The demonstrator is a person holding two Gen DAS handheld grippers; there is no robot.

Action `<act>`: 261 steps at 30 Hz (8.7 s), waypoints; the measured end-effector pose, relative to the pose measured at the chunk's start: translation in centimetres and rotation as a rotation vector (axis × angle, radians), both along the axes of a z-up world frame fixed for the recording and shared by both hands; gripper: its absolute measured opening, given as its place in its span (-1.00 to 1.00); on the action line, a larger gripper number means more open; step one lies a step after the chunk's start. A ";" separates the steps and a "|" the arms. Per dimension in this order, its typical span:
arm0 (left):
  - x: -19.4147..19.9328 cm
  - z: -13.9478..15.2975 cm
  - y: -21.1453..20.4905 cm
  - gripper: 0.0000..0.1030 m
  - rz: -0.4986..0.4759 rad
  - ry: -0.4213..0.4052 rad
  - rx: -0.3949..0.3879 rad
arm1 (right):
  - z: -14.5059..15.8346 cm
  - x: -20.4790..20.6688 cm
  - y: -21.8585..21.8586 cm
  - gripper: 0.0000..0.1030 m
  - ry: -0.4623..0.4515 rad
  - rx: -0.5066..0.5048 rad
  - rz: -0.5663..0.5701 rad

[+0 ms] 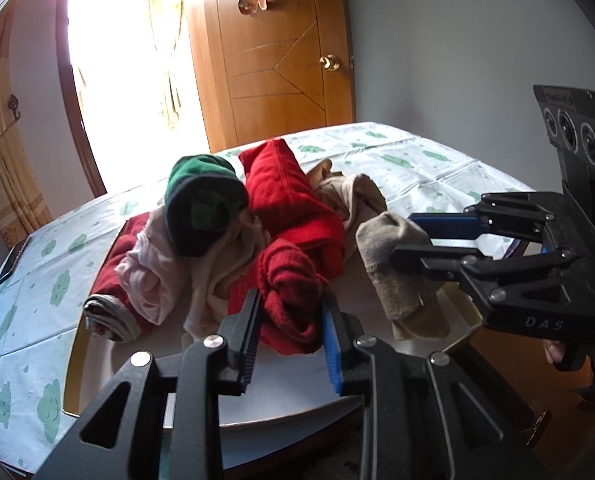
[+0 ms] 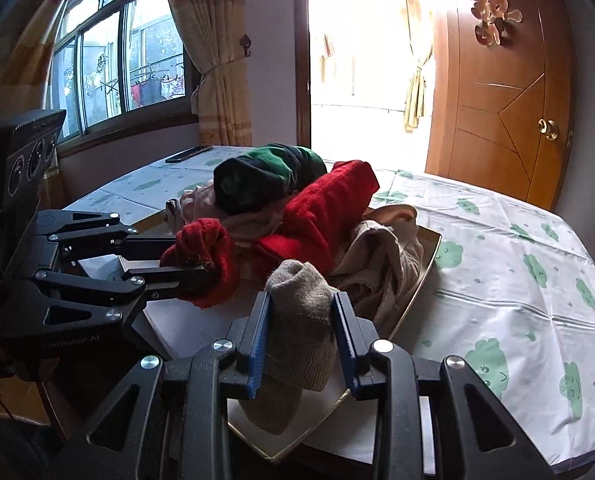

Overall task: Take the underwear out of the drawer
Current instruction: 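Lower both socks into the cream tray and open both tools, then move both open tools back down into the drawer, then grasp the white sock with the right tool while left grasps the dark red sock, then lift both held socks out of the drawer toward the tray, then lower both socks onto the tray pile and open both tools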

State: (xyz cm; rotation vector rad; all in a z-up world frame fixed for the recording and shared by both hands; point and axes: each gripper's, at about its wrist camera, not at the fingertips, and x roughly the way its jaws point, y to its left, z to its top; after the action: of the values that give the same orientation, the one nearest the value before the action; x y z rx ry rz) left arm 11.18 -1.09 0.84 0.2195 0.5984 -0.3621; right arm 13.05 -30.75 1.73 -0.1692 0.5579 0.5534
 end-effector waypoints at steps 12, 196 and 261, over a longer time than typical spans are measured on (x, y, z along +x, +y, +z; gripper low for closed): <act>0.2 -1.2 -1.3 -0.04 0.005 0.011 0.059 | -1.4 -0.2 -1.5 0.23 0.019 0.021 -0.061; -13.4 -1.2 11.4 -0.64 0.184 -0.137 0.117 | -2.5 -7.7 8.5 -0.65 -0.255 -0.110 0.311; 1.2 -3.0 12.1 0.12 0.262 0.027 0.194 | -2.3 6.0 13.7 -0.36 0.041 -0.143 0.158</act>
State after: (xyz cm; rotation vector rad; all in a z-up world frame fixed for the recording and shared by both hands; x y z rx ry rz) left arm 12.42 11.05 -2.17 0.3187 0.6803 -0.0534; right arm 19.01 -17.05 -0.61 -0.3405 0.6280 0.6718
